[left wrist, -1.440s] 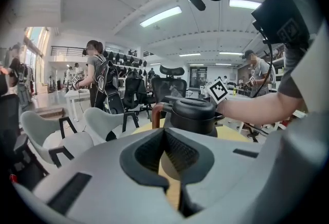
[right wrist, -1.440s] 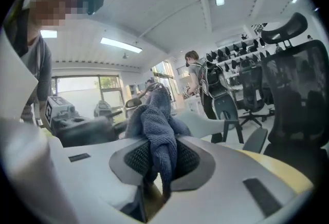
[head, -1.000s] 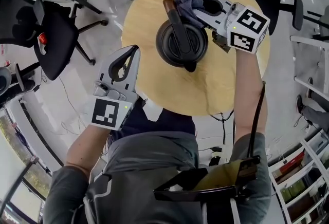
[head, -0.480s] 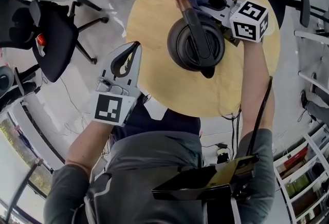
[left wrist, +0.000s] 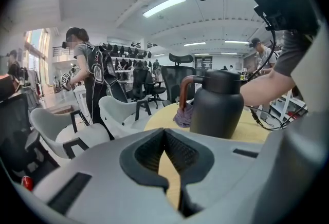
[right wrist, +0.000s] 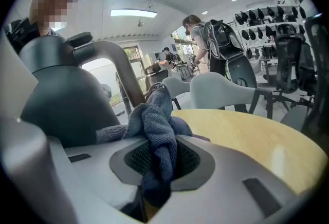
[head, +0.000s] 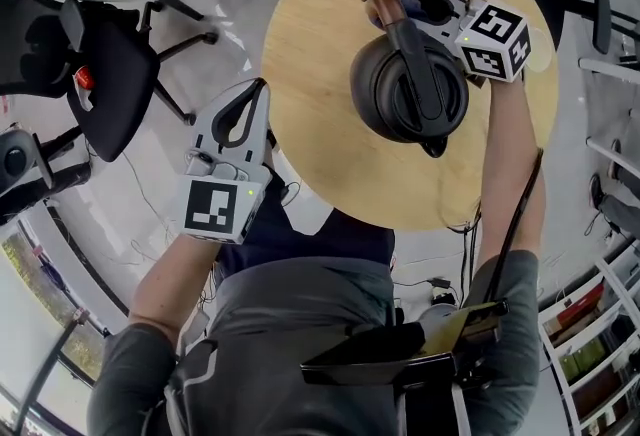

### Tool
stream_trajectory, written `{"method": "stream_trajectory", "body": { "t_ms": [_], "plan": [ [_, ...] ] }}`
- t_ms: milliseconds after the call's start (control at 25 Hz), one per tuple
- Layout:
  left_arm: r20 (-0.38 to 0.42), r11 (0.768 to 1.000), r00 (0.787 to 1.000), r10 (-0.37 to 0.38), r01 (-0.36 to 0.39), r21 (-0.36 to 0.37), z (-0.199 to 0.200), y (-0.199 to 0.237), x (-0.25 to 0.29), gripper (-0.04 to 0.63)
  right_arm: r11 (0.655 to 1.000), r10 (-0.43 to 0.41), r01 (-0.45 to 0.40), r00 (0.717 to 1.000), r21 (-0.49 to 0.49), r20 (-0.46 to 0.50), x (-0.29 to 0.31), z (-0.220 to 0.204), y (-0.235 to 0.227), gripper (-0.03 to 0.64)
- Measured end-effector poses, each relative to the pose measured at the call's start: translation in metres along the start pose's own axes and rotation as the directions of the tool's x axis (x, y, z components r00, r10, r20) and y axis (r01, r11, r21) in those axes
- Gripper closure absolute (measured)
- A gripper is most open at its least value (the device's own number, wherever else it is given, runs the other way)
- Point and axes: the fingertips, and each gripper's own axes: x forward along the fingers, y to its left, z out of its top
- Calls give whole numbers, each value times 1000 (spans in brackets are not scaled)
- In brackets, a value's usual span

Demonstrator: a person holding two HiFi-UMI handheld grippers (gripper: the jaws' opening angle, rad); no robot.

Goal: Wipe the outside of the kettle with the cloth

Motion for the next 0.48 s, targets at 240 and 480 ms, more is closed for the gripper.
{"method": "stream_trajectory", "body": {
  "t_ms": [240,480],
  "plan": [
    [23,999,999,-34,34,-2,13,-1,-10,586,990,-129,124,988,64,88,-17,11,-5,522],
    [106,995,990,-94,89,54,51,10,-23,586,935,-323,275,921,222,218,-62,38,3,522]
  ]
}}
